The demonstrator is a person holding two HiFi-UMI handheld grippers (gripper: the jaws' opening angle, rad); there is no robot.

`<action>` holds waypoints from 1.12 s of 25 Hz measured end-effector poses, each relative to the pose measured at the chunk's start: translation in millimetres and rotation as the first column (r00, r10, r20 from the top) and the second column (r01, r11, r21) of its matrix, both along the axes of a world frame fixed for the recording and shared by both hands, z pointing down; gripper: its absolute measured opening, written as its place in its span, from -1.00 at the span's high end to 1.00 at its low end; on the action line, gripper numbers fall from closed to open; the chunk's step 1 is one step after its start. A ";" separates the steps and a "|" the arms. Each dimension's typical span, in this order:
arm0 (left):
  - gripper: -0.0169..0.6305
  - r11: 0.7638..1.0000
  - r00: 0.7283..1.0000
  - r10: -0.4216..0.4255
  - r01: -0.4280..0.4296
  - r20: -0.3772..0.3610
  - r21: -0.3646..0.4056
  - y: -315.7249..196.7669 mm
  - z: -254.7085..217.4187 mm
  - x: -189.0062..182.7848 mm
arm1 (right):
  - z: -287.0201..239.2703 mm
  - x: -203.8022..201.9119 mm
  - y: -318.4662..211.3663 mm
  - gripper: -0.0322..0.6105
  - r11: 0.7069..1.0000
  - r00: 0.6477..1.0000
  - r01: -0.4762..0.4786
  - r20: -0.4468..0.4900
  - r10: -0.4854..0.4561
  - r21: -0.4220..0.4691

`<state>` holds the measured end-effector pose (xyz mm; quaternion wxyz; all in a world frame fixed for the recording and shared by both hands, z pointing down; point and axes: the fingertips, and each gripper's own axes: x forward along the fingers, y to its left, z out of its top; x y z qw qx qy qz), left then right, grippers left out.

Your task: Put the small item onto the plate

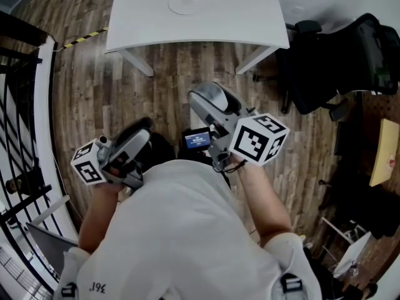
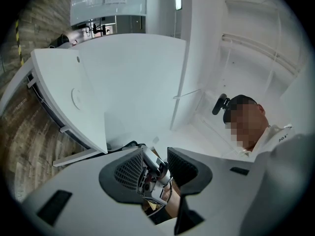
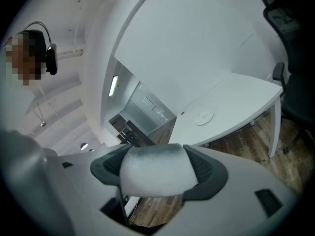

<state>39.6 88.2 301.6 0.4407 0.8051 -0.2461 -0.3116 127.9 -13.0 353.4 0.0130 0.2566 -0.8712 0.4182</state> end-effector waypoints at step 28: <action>0.52 0.979 0.979 0.202 -0.201 -0.026 0.023 -217.6 -2.0 -159.8 | -9.6 -118.6 -188.3 -0.09 0.973 0.969 -0.229 -0.092 0.230 0.021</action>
